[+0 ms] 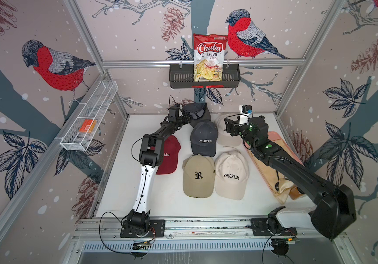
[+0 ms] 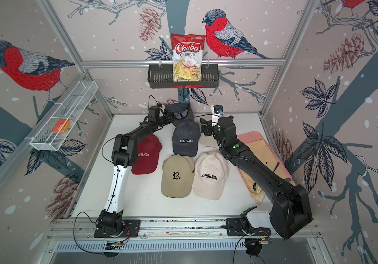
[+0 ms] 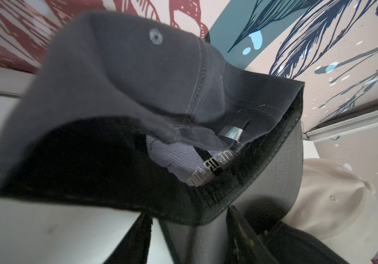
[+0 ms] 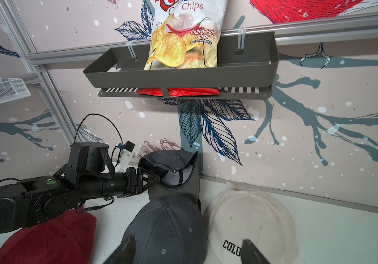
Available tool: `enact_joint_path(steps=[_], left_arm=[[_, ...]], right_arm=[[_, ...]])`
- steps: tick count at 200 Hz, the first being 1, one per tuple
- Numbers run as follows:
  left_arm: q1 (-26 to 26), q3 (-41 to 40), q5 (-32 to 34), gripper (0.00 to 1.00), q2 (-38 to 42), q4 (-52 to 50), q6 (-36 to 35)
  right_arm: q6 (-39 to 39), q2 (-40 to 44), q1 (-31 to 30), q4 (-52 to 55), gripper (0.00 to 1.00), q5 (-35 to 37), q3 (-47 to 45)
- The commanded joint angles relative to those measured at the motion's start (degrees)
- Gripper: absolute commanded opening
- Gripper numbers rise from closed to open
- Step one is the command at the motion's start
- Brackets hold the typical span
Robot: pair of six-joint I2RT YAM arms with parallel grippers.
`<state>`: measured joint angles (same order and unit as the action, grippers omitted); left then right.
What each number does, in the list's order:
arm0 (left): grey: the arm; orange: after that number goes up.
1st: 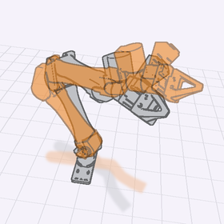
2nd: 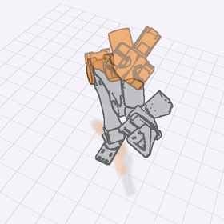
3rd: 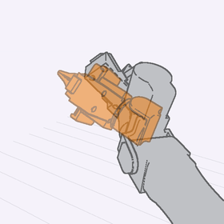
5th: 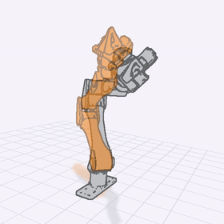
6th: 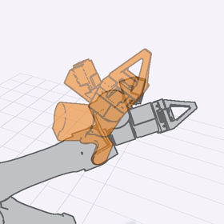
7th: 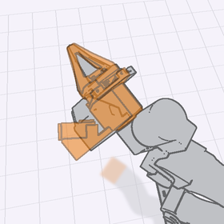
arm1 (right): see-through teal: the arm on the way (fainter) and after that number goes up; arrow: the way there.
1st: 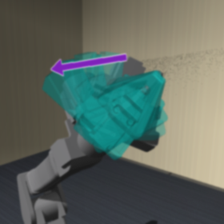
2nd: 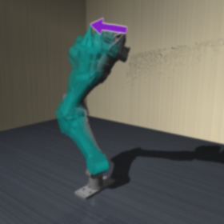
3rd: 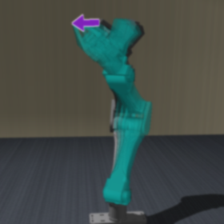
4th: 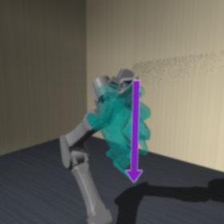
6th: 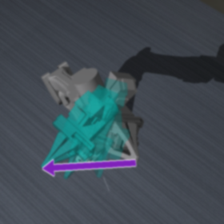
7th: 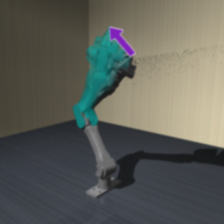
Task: Open the adjustable buckle of the baseball cap
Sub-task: Place the baseball cap at the center of the board, then pick up the baseball cap from the center of the board.
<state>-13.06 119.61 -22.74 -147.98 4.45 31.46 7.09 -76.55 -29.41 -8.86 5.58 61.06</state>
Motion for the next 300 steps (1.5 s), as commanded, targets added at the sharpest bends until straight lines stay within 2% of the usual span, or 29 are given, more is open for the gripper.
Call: enact_joint_path(steps=[1,26,44,130,171,254,300], left_arm=[[-0.1,1.2,-2.6,0.41,-0.6,3.8,0.7],[-0.1,-1.2,-2.9,0.14,0.7,8.2,1.4],[0.0,-2.7,-2.1,0.00,1.7,10.8,1.8],[1.0,-16.9,6.7,0.00,15.9,18.6,-3.1],[2.0,-21.5,9.8,0.00,23.5,13.9,-8.3],[4.9,-40.8,7.4,0.00,44.1,4.5,-15.3],[4.8,-52.5,3.5,0.00,58.3,3.0,-17.5]], right_arm=[[1.2,-0.4,0.4,-1.3,0.76,-1.3,-0.1],[1.9,-0.4,0.5,-1.8,0.76,-1.7,-0.6],[1.9,0.2,0.5,-1.7,0.76,-1.7,-0.8],[3.0,6.6,0.6,-2.2,0.76,-0.7,-4.0],[4.0,9.2,0.1,-1.8,0.76,-1.2,-4.7],[2.5,13.0,-5.8,0.9,0.75,-0.8,-5.2],[-3.2,13.3,-11.3,2.0,0.74,1.6,-4.4]])
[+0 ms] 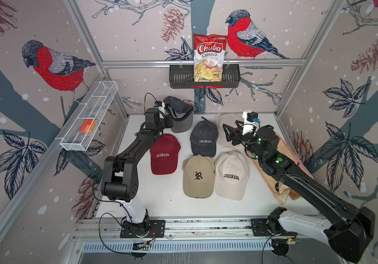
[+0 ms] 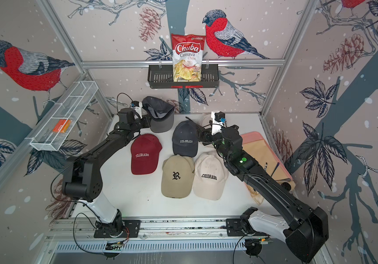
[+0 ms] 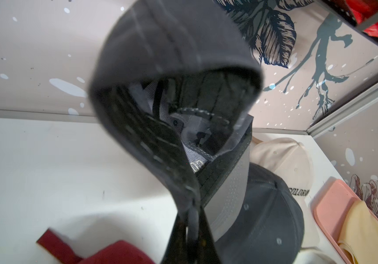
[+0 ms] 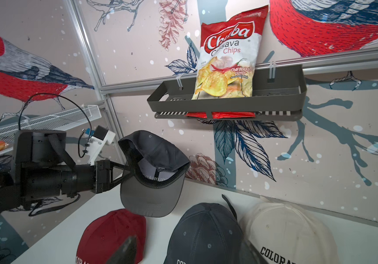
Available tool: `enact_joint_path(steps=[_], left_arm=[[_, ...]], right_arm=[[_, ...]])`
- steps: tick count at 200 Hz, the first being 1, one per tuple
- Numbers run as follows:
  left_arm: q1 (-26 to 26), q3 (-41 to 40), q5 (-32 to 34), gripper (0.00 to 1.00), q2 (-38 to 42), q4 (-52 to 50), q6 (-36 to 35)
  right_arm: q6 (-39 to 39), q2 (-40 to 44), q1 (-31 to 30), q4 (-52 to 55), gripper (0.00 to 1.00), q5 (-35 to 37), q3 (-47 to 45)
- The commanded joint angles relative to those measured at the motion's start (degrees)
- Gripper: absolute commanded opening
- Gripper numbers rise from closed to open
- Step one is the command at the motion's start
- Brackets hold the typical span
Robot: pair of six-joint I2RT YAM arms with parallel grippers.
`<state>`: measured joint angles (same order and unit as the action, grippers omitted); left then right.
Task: Open the adjustable buckle of the baseball cap
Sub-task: Pick up the baseball cap from the center of the board, then open the adjustable buckle on the baseball cap.
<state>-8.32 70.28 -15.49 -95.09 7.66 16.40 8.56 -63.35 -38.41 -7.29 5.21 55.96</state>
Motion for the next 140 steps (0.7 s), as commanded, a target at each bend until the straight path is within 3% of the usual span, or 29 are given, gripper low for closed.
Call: enact_joint_path(steps=[1,46,87,115,140], left_arm=[[0.1,-3.4,-4.0,0.00,5.6,-0.3,-2.4],[-5.4,-8.4,-7.3,0.00,16.4,-6.8,-9.6],[-9.3,-12.7,-10.3,0.00,24.1,-8.2,-9.9],[-13.4,-11.4,-10.4,0.00,26.8,-10.7,-11.4],[-17.2,-9.8,-9.2,0.00,27.1,-12.3,-12.2]], right_arm=[[-4.8,0.1,-2.4,0.4,0.75,2.0,0.7],[-13.7,-0.1,-4.7,0.1,0.73,-1.5,1.2],[-21.5,-1.8,-4.9,1.5,0.74,-7.3,3.3],[-23.3,-2.6,-5.0,2.3,0.75,-11.7,3.5],[-23.0,-4.3,-6.3,1.5,0.75,-11.0,3.9]])
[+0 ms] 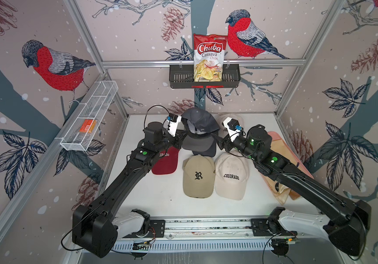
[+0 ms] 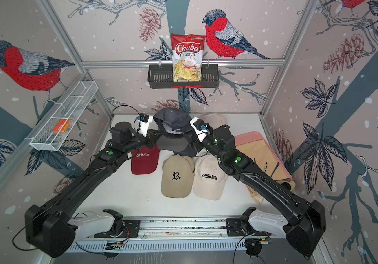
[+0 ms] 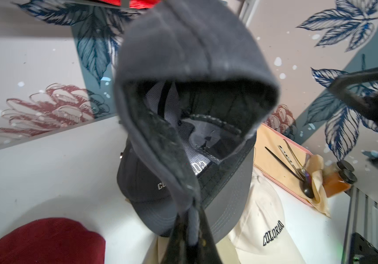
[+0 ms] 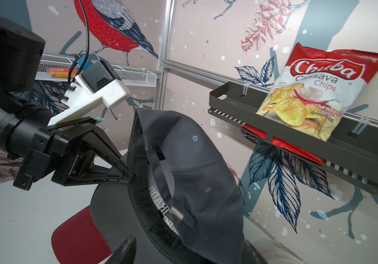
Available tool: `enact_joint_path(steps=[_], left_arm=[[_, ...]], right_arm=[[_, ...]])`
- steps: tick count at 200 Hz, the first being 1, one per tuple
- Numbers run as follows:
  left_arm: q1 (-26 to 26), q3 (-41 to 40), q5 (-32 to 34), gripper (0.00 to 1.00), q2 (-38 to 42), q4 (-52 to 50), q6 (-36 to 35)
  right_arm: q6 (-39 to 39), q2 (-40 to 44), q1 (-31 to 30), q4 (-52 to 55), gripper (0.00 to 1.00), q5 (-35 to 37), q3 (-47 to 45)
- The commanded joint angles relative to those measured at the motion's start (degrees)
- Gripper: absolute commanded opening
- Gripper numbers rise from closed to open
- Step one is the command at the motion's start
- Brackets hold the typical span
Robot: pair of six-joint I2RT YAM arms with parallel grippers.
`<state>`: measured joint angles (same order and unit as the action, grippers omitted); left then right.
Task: Open the adjustable buckle of the baseball cap
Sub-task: Open the adjustable buckle on the baseball cap.
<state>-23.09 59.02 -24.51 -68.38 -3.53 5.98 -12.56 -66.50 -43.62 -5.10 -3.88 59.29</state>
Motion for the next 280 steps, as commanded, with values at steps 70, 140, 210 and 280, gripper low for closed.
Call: enact_joint_path(steps=[70,140,210,280], left_arm=[[-10.0,5.3,4.4,0.00,-2.4,-2.1,-2.8],[-10.5,5.6,5.1,0.00,-2.7,-2.2,-3.3],[-10.5,6.8,6.0,0.00,-3.3,-4.2,-6.0],[-9.2,6.8,7.6,0.00,-4.4,-4.7,-9.3]], right_arm=[[-2.5,-5.0,-6.0,-9.6,0.75,10.8,0.0],[-3.8,-8.1,-7.4,-15.8,0.58,24.2,-1.2],[-6.1,-5.7,-7.1,-15.1,0.16,22.0,-2.3],[-5.9,0.7,-4.3,-5.0,0.00,15.3,-0.6]])
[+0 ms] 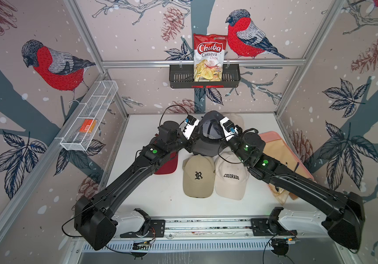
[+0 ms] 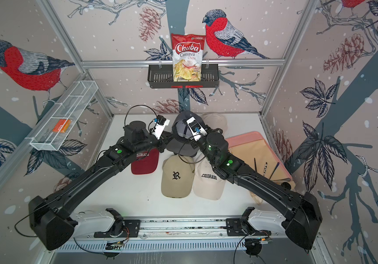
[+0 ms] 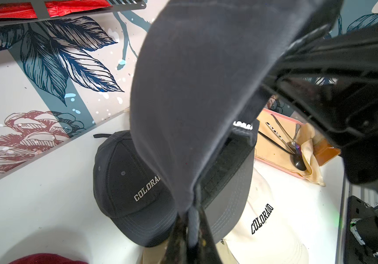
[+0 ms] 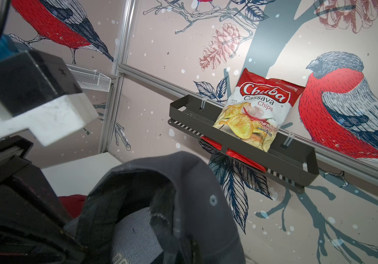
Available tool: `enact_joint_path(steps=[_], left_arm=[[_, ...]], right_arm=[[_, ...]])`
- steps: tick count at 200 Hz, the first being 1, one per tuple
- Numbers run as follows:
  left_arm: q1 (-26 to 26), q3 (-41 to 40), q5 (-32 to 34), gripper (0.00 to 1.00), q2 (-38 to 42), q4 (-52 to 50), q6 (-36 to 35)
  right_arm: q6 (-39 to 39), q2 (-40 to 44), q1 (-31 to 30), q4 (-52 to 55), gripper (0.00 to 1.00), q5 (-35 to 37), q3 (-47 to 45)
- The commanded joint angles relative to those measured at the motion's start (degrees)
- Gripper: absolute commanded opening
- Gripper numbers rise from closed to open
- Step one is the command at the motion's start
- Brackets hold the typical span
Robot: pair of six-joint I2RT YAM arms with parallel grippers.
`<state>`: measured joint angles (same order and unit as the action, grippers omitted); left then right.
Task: Open the adjustable buckle of the baseball cap
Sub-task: Open the adjustable buckle on the baseball cap.
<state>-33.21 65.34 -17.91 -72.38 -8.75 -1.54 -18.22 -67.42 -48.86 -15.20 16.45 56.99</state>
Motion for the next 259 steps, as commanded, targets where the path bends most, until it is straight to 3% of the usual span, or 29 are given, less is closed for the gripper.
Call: enact_joint_path(steps=[1,34,78,99,124,145,203,259], left_arm=[[1.0,0.5,1.0,0.00,-0.4,0.6,-1.8],[2.5,1.9,-0.2,0.00,-2.1,2.1,-2.0],[2.5,5.7,-2.6,0.00,-5.6,2.9,-2.0],[2.5,5.8,-2.5,0.10,-5.7,3.0,-2.2],[2.5,4.9,-3.2,0.32,-4.7,3.5,-1.9],[2.5,3.4,-5.6,0.42,-2.8,4.9,-1.3],[2.3,0.3,-7.0,0.48,2.9,6.2,0.6],[-0.2,2.9,-1.4,0.52,5.1,4.4,-2.3]], right_arm=[[-0.2,1.7,1.0,5.4,0.00,-5.2,1.8],[2.3,2.0,3.3,14.7,0.00,-14.2,7.0],[5.5,-0.1,5.3,17.9,0.00,-21.1,10.5],[7.3,-1.0,6.8,18.0,0.00,-23.1,11.8],[9.9,-1.6,8.6,17.6,0.00,-26.0,12.8],[11.5,-2.0,9.7,16.5,0.00,-28.5,13.1],[13.2,-4.1,10.8,15.9,0.00,-30.9,15.0],[10.7,-6.5,9.8,19.1,0.00,-30.3,17.1]])
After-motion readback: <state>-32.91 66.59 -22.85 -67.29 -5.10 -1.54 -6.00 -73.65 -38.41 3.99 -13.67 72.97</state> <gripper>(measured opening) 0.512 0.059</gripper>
